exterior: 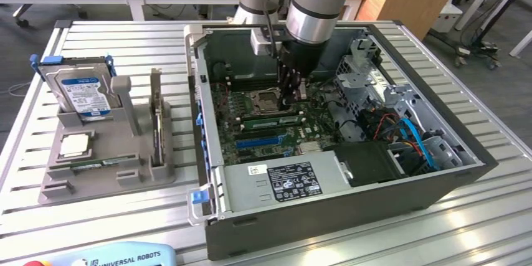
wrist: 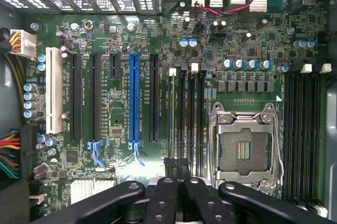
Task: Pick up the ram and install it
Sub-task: 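Press down the ram until it locks into place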
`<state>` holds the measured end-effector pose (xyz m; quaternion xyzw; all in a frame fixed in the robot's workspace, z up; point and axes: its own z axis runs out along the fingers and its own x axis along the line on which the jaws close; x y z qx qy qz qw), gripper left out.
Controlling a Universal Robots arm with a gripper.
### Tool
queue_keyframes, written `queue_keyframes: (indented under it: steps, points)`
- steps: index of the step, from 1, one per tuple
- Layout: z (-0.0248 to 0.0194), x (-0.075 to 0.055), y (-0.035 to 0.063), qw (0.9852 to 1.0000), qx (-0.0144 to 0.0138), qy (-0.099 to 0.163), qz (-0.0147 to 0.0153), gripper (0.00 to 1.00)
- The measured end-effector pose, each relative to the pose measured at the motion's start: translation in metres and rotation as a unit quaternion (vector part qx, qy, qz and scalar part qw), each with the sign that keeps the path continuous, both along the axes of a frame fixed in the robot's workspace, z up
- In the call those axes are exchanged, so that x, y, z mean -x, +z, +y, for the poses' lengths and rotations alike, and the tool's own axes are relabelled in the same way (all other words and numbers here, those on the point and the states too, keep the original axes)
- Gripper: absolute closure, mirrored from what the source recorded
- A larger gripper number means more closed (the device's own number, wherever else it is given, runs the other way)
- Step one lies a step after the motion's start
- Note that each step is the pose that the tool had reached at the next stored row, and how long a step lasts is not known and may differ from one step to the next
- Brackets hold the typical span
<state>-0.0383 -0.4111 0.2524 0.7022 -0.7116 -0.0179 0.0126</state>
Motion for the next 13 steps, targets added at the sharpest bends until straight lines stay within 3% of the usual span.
queue_keyframes:
  steps: [13]
  points:
    - [0.0000, -0.0004, 0.0000, 0.9999, 0.0000, -0.017, 0.0000, 0.90]
